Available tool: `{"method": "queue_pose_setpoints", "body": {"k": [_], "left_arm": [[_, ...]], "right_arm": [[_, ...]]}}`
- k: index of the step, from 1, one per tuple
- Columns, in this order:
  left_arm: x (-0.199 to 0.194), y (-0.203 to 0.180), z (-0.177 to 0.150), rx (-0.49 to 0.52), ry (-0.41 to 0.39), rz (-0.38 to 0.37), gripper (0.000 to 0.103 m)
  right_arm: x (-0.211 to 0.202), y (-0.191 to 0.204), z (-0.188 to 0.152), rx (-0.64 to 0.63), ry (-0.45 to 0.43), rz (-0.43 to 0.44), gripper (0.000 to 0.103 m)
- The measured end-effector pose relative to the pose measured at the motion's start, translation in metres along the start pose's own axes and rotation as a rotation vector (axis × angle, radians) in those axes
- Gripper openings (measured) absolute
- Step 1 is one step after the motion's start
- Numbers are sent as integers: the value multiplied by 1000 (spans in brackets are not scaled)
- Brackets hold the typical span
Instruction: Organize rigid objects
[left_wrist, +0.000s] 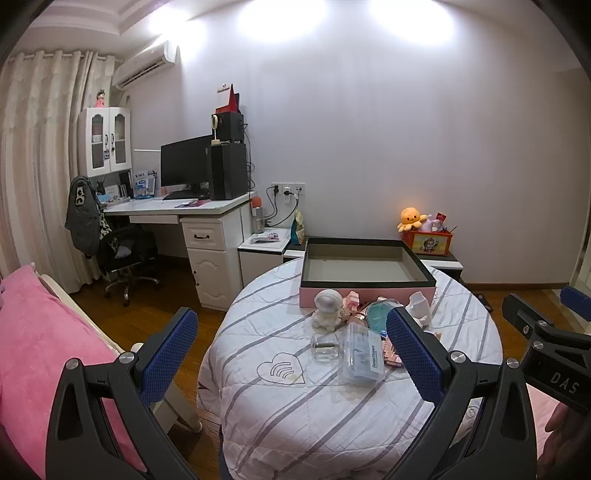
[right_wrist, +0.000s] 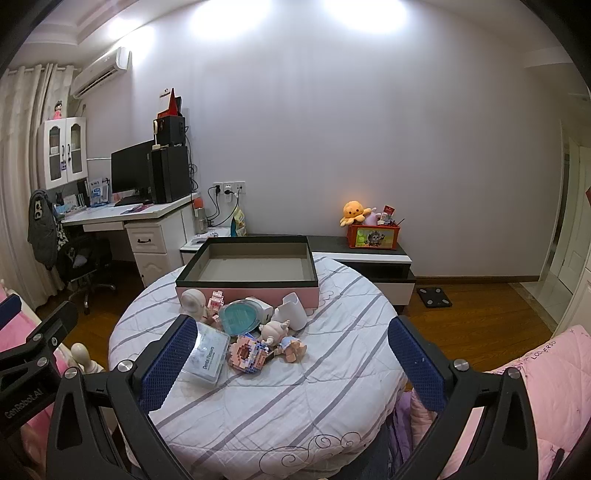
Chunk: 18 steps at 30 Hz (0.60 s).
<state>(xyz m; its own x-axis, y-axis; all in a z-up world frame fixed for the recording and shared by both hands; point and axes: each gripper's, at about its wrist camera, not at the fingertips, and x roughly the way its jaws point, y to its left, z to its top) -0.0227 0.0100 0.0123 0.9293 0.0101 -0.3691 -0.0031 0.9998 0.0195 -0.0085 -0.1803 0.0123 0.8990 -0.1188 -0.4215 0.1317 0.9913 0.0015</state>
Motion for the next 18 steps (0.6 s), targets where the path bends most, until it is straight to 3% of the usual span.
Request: {"method": "queue_pose_setpoints", "body": {"k": [12,18], "left_arm": [[3,0,-2,-2,6,1,103],[18,-3,-13,6,45,-3,103]], "right_arm": [[2,-2,-1,0,-3,-7,103],[16,-11,-9,11,24,-22,103]]}}
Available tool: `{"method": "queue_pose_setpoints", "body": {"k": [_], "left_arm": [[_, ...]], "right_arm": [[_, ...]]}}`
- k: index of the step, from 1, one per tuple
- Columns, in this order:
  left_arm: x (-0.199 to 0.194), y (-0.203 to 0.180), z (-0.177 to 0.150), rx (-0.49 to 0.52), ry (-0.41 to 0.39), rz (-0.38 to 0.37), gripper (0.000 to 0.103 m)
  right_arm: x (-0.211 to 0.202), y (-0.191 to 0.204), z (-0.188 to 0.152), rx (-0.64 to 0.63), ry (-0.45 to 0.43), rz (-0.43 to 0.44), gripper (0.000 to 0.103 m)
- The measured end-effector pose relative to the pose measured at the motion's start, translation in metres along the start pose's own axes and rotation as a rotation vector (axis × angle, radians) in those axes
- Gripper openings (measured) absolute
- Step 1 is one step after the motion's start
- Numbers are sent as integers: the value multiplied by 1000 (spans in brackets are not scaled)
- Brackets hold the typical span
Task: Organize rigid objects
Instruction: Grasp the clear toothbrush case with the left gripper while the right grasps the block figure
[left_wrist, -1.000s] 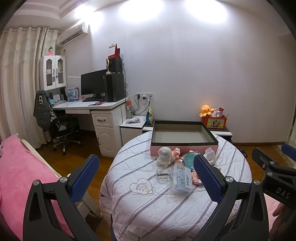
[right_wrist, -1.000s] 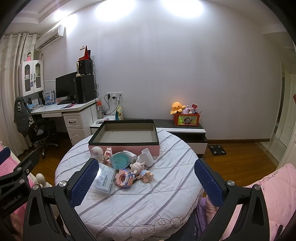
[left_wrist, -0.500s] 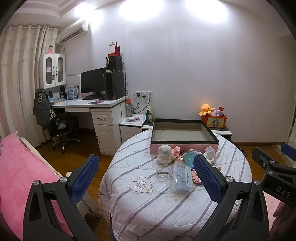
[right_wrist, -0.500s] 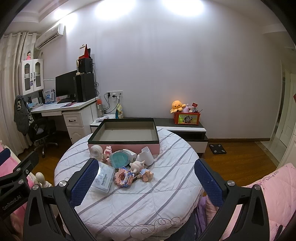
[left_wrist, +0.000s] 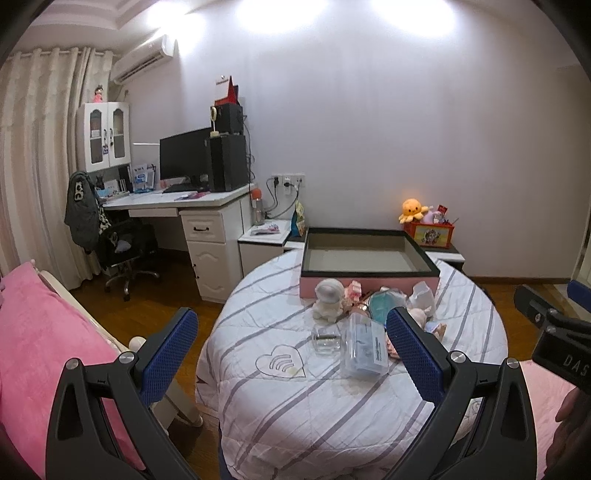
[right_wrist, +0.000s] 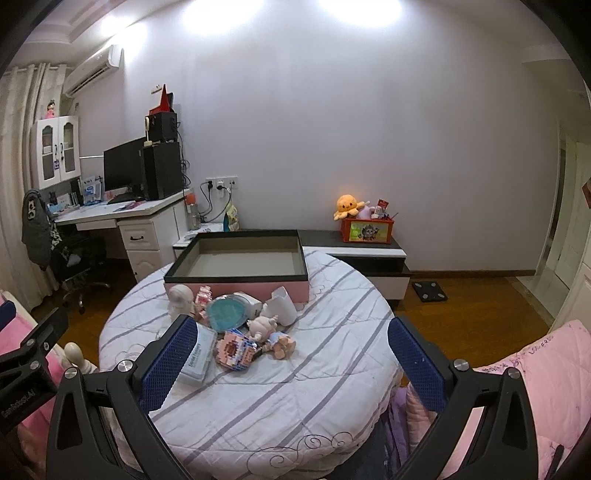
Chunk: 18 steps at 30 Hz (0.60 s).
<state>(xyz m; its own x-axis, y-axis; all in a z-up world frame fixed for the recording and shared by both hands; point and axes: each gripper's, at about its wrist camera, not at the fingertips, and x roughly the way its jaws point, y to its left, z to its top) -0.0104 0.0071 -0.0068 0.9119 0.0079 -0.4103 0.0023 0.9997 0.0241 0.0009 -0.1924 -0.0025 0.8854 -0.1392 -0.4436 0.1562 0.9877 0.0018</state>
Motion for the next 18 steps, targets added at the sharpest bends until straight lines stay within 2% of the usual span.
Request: {"method": "queue_pose_setpoints", "body": {"k": [6,18], "left_arm": [[23,-7,-13,12,50,-12,103],[101,-40,-48,53,184,-60,103]], "right_arm": [[21,-2,-8,-15,39,9,103],[81,-10,-33,-29,166,14,103]]}}
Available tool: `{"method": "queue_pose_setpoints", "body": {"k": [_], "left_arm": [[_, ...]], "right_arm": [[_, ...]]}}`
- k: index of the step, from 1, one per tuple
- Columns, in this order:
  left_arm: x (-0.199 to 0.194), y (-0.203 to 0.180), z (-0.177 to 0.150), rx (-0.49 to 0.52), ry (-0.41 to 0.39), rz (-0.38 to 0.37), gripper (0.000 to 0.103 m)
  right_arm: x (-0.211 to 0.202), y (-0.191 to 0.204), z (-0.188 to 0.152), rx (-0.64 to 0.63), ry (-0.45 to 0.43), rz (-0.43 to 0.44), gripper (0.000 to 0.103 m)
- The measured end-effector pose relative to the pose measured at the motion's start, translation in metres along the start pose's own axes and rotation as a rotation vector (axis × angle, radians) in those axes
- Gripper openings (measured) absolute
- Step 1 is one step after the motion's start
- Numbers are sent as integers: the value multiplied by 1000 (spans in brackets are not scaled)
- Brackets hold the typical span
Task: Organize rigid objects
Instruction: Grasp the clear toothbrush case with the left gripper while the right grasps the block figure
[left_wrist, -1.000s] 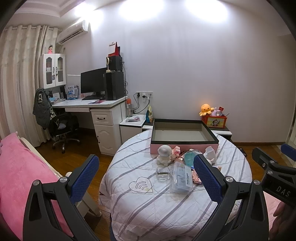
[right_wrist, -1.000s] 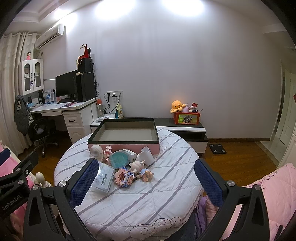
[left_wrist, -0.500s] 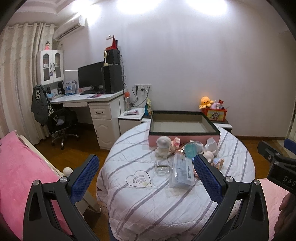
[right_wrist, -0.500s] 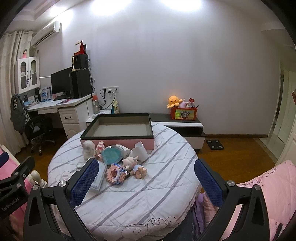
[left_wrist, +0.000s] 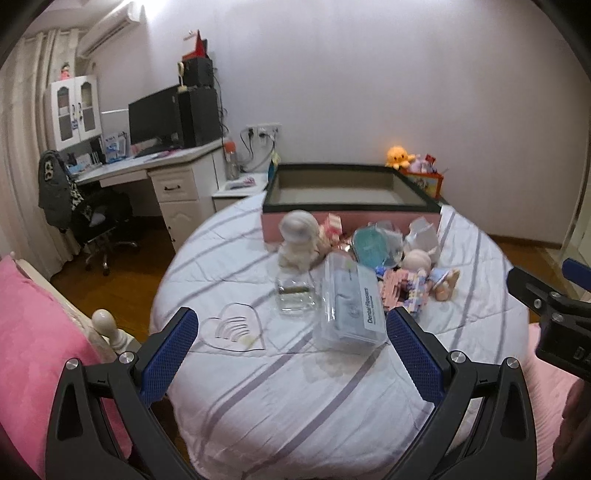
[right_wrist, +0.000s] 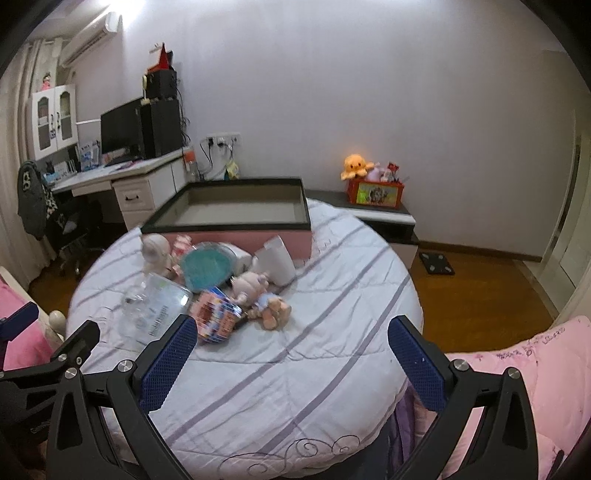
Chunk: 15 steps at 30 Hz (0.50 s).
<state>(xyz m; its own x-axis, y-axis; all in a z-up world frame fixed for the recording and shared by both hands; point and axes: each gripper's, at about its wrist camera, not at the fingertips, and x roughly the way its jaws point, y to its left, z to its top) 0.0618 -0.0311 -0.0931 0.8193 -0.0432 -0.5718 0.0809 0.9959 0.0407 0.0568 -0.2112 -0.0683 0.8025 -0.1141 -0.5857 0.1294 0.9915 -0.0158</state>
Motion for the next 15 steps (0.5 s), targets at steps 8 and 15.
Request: {"method": "queue_pose_setpoints", "body": {"k": [8,15], "left_arm": [[61,-10,-1,-14,91,-46,103],[95,-13,4,-116,198,-195,84]], "right_arm": [[47,-4,-8,-4,96,15,103],[75,-10,-11,21,161,40,103]]}}
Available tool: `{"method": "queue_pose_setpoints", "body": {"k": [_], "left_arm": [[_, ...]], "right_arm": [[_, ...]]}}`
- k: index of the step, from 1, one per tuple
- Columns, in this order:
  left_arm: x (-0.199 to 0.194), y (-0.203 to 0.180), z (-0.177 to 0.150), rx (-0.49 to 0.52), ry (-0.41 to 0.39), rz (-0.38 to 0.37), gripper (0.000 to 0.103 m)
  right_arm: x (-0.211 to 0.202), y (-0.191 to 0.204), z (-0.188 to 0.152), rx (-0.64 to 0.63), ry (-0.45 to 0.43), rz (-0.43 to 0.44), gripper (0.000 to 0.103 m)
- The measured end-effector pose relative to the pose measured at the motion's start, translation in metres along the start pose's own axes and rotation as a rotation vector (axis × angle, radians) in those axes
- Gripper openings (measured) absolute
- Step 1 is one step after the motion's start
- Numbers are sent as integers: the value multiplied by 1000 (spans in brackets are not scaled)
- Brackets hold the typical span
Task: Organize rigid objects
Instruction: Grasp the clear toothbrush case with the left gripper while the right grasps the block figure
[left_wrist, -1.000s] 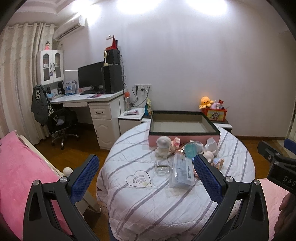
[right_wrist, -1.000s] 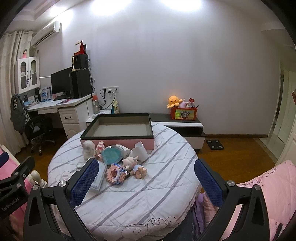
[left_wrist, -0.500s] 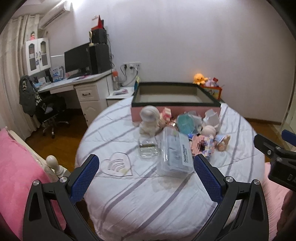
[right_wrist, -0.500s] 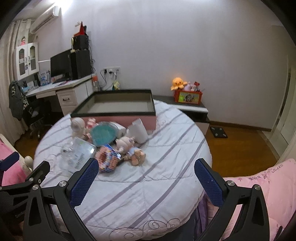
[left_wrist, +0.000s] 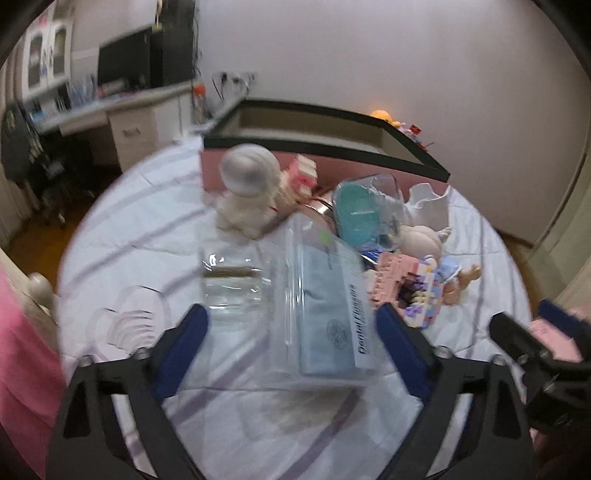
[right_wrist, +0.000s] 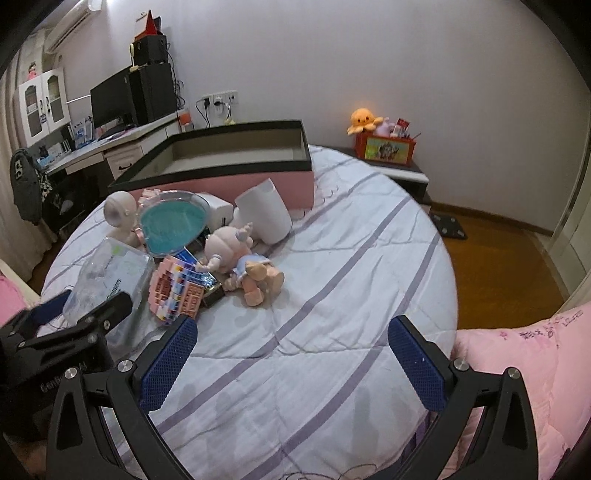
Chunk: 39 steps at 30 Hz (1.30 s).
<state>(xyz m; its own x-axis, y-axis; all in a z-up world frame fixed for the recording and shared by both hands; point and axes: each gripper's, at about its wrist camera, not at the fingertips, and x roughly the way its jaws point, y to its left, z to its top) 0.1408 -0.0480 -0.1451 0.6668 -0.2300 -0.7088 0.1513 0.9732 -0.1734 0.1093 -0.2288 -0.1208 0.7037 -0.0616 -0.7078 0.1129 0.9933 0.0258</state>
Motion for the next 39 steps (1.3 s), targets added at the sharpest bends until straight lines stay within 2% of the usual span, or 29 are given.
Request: {"method": "queue_pose_setpoints", "body": {"k": [2,4,6,11,17,19,20,22,23,24,27,31,36,39], "left_arm": [[6,-3,1,-8,22,-25,74],[12,-9,2,0,53,-26,48],[17,-13,1,15,75,-11,34],[15,-17,5,10,91,-3,34],[14,-14,10,10,99,68,35],[18,-8,12,2,110,81,45],[19,-6,15,-4,107,78,45],[21,-4,19,2,103,57,42],[21,-2,21,6,104,39,37],[22,0,22,11,109,21,32],[22,6,23,40,112,-16,32],[15,16,19,79,106,-50,32],[4,32,18,77,88,-74,32],[4,39,20,73,84,-90,32]], "right_arm": [[5,-1,3,3,12,10,103],[10,-2,5,3,22,25,103],[15,-2,8,1,32,49,103],[27,-3,12,-8,67,114,103],[30,9,18,-56,95,198,103],[34,13,20,-66,108,214,103],[37,16,22,-70,115,219,103],[38,21,23,-62,119,227,103],[37,22,23,-50,119,229,102],[37,23,24,-36,120,226,99],[39,29,22,4,126,222,93],[43,41,20,62,154,224,73],[56,53,23,93,187,251,61],[65,55,24,104,187,242,59]]}}
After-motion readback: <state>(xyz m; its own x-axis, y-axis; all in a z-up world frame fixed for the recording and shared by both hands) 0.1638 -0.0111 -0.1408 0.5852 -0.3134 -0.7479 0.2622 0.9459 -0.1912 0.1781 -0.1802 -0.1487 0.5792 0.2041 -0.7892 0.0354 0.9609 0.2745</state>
